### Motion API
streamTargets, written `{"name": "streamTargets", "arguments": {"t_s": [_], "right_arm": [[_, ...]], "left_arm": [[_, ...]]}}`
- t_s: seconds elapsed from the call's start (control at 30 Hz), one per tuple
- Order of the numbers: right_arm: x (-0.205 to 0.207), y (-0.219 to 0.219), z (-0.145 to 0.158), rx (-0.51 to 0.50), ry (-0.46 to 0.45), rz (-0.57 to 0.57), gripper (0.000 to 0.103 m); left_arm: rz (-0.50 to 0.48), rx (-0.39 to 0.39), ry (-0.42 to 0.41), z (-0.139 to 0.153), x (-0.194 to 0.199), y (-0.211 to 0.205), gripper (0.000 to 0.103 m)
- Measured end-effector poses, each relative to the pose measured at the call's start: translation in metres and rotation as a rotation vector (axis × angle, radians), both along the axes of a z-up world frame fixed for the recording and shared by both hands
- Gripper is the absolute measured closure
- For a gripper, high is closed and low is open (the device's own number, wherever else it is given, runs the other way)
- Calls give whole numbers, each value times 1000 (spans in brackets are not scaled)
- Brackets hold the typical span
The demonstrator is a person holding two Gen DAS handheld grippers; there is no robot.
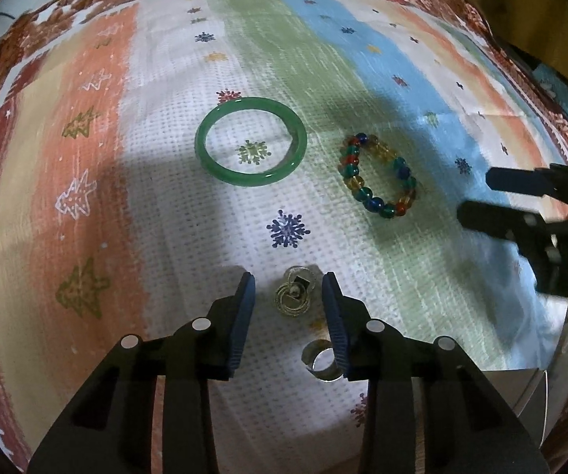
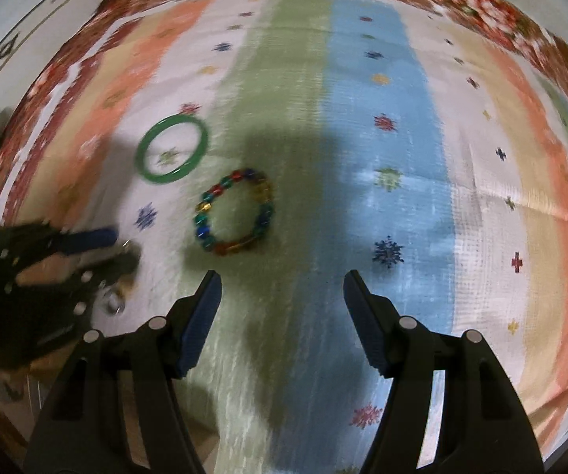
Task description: Organize jewelry
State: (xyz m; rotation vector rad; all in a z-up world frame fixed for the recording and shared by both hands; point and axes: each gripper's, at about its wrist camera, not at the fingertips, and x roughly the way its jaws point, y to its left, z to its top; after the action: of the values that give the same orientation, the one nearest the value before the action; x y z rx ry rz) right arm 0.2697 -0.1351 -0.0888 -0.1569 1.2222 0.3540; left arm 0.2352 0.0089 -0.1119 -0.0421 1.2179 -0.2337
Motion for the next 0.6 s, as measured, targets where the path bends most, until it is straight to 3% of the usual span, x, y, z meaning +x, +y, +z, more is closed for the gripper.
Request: {"name": "streamTargets", "arguments": {"t_s": [0.23,0.6], "right_arm": [[16,-8,-10,78,14,-110,39],[29,11,-26,64,23,-99,39]], "left_arm": [[-19,32,-9,-2,0,-3,71],[-15,25,-11,-3,-1,6,86]]}}
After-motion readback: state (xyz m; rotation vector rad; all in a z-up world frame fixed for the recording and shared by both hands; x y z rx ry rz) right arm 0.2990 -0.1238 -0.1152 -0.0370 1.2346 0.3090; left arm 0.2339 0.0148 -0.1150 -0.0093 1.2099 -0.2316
